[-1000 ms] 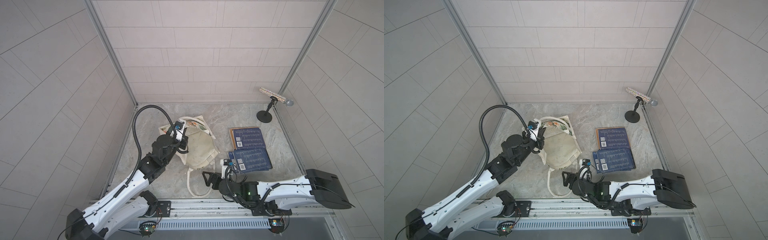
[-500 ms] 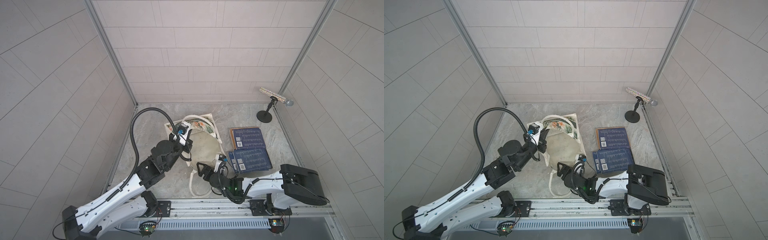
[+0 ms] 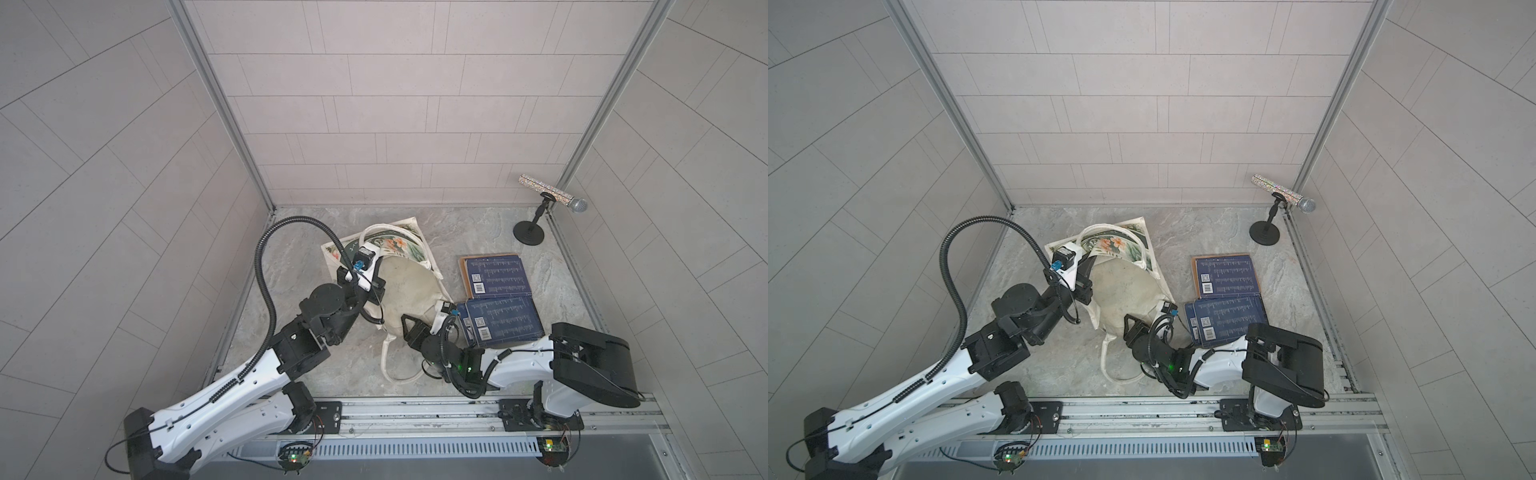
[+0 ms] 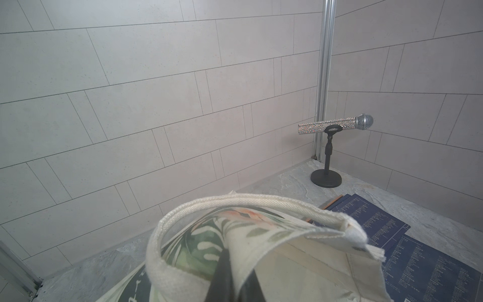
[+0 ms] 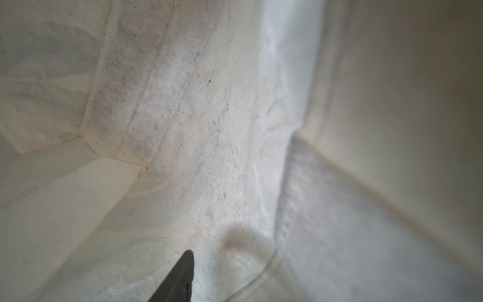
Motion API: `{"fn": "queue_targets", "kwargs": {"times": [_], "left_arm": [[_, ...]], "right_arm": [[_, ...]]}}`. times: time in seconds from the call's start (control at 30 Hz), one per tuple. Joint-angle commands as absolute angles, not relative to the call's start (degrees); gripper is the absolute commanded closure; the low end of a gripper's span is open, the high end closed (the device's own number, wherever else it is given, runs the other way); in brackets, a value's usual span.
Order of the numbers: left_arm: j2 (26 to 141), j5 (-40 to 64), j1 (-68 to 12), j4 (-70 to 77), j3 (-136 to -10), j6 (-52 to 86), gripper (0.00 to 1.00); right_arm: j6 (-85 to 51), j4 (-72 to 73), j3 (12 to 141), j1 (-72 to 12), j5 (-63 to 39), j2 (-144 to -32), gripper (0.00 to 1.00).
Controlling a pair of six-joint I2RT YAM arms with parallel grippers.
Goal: Take out the books from the canvas bag
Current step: Adjust the canvas bag at the center of the board.
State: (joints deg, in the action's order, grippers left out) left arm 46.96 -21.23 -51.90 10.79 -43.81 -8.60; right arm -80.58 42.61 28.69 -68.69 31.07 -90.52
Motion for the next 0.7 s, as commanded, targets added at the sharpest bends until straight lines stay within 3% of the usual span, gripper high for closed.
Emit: {"fn": "queue_targets", "kwargs": {"times": [0.0,0.07,0.23,0.3,0.33,0.53,0.67], "left_arm": [[45.78,-22.09,-52.29,17.17,-45.03,-8.41,1.00],[45.88,-22.06,-52.34,17.38,-45.13,-8.13,1.00],[45.36,-22.18,-52.52,17.40,-44.62,-8.11,1.00],[45.09,-22.51,-52.51,17.40,-43.97,-8.51,1.00],[44.96,-22.65,-52.49,17.56,-43.50,-8.74,1.00],[44.85,-24.05,-52.51,17.58,-40.99,-9.66,0.99],[45.14,-24.96,-52.46,16.10,-41.06,-11.58,0.83]], "right_arm": [[-79.08,50.12,27.93,-66.91,27.21,-93.42,0.55],[-78.29,50.82,29.14,-65.86,23.58,-94.81,0.66],[-74.85,47.78,29.60,-65.83,24.27,-94.06,0.81],[-72.97,46.68,29.38,-65.83,24.96,-92.91,0.98],[-72.71,45.09,29.27,-65.83,25.47,-91.95,1.00],[-68.86,41.81,27.42,-65.92,27.48,-86.01,1.00],[-65.89,36.65,27.89,-65.92,26.94,-81.42,1.00]]}}
